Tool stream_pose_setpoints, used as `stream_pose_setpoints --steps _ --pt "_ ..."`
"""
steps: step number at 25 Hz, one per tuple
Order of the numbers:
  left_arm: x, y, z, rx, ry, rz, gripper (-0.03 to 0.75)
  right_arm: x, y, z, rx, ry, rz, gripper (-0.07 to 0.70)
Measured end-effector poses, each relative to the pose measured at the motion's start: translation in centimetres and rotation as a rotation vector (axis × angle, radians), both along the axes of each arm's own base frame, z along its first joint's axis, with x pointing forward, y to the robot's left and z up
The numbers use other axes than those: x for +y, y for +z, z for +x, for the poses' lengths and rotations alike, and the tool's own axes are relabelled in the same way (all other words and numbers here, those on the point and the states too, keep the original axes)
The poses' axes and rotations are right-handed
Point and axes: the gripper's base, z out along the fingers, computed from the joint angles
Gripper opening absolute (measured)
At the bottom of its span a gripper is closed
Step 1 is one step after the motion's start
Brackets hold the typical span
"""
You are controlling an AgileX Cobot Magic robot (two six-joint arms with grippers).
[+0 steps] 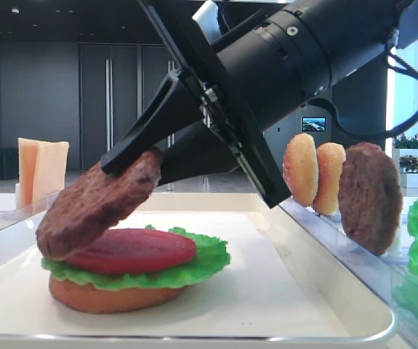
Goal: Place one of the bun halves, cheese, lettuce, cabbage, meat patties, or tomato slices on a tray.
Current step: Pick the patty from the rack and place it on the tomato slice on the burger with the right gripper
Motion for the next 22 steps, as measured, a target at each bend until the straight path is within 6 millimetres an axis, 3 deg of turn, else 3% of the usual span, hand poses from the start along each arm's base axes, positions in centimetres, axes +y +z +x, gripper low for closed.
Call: stream_pose_setpoints --steps 6,22 --pt "0.00 0.00 0.00 0.000 0.000 0.000 0.339 0.00 0.00 0.00 0.000 0.000 0.000 0.253" --pt "0.00 0.00 0.00 0.000 0.000 0.000 0.337 -0.23 -0.35 0.52 -0.029 -0.050 -0.046 0.272"
